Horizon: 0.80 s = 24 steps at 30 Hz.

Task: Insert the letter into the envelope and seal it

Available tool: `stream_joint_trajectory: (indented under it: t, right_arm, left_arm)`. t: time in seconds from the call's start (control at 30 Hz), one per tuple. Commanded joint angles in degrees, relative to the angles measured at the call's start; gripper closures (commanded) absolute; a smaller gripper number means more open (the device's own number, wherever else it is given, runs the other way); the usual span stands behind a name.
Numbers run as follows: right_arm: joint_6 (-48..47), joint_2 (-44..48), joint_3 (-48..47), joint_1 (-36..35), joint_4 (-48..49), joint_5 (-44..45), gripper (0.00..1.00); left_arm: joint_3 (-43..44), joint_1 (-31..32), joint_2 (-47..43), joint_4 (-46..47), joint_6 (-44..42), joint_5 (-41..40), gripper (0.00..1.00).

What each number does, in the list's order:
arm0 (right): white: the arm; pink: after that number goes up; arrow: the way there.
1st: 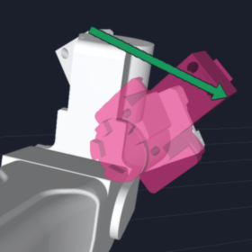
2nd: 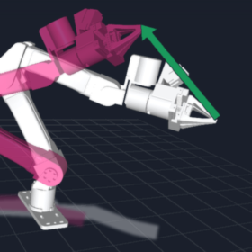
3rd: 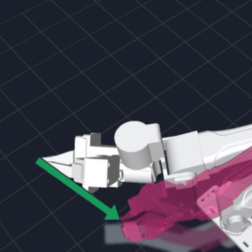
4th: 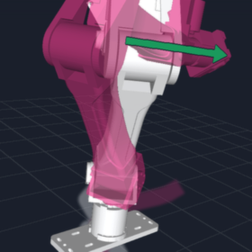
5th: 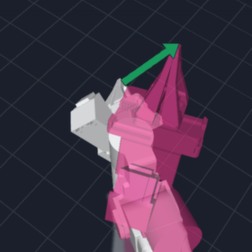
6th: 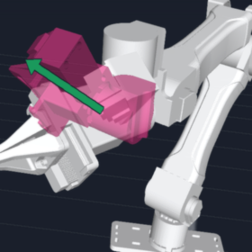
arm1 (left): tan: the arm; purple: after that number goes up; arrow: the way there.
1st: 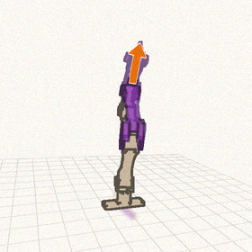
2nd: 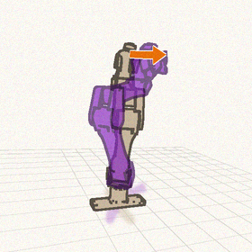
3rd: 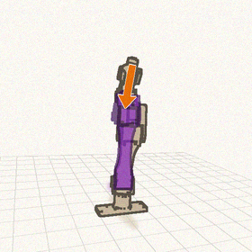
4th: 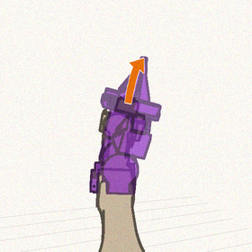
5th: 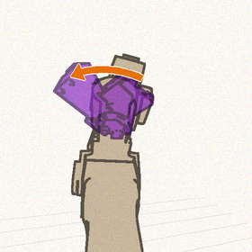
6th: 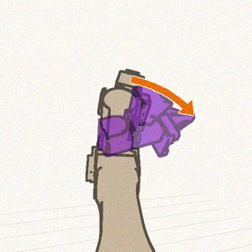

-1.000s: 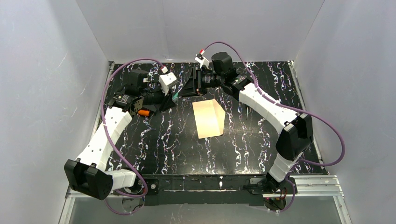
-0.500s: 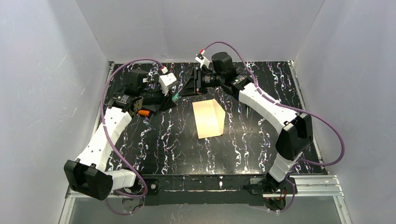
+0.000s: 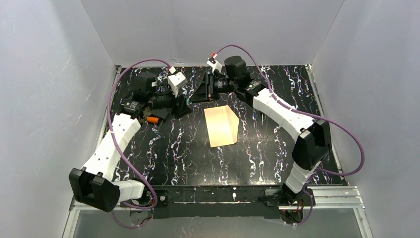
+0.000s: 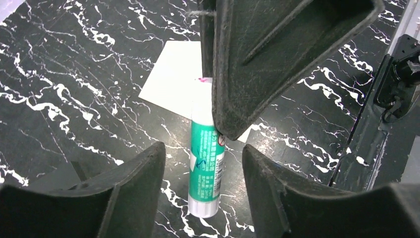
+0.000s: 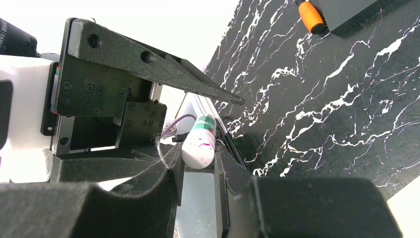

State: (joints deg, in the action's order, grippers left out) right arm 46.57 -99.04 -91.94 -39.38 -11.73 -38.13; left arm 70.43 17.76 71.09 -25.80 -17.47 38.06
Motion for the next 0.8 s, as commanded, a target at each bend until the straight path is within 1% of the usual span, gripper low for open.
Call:
stream_joint_trajectory:
  t: [0.0,0.03,0.07,0.1,0.17,0.3,0.4,0.5,0.6,0.73,0.77]
  right_arm:
    - [1.01,1.69,0.34,0.23,3.35,-2.02,0.99]
    - [1.19,1.54,0.28,0.27,3.33,-2.3,0.99]
    - [1.21,1.49,0.2,0.3,3.23,-2.53,0.99]
    - [1.15,1.49,0.21,0.28,2.97,-2.47,0.99]
    - [0.2,1.49,-0.26,0.31,1.62,-1.9,0.99]
    - [-2.05,1.64,-1.4,1.41,-1.39,-1.08,0.99]
    - [-2.25,3.8,-0.16,4.56,-1.05,-0.98,0.99]
    - [-0.11,6.81,3.13,9.41,2.45,-1.74,0.99]
    - [3.22,10.39,7.39,13.63,9.04,0.14,0.99]
    - [4.44,12.04,9.8,14.33,10.89,2.17,0.99]
    - [4.83,12.3,10.76,14.33,12.63,1.97,0.99]
  left_arm:
    - [0.4,0.06,1.19,0.19,-0.09,4.06,0.49]
    - [0.75,0.04,1.47,-0.31,-0.59,4.26,0.58]
    - [1.07,0.08,1.66,-0.71,-1.14,4.74,0.72]
    - [1.4,0.08,1.85,-1.19,-1.8,5.08,0.84]
    - [2.12,0.07,2.54,-2.69,-3.33,5.1,1.0]
    - [2.01,0.07,2.51,-5.79,-6.75,2.87,1.0]
    - [1.39,-0.1,2.14,-8.19,-9.69,1.16,1.0]
    - [0.21,-0.18,1.68,-9.5,-11.16,0.86,1.0]
    - [-0.2,-0.27,1.49,-10.27,-11.26,1.91,1.0]
    - [-0.28,-0.27,1.66,-10.49,-10.36,4.52,1.0]
    - [-0.17,-0.27,1.91,-10.62,-10.31,4.82,1.0]
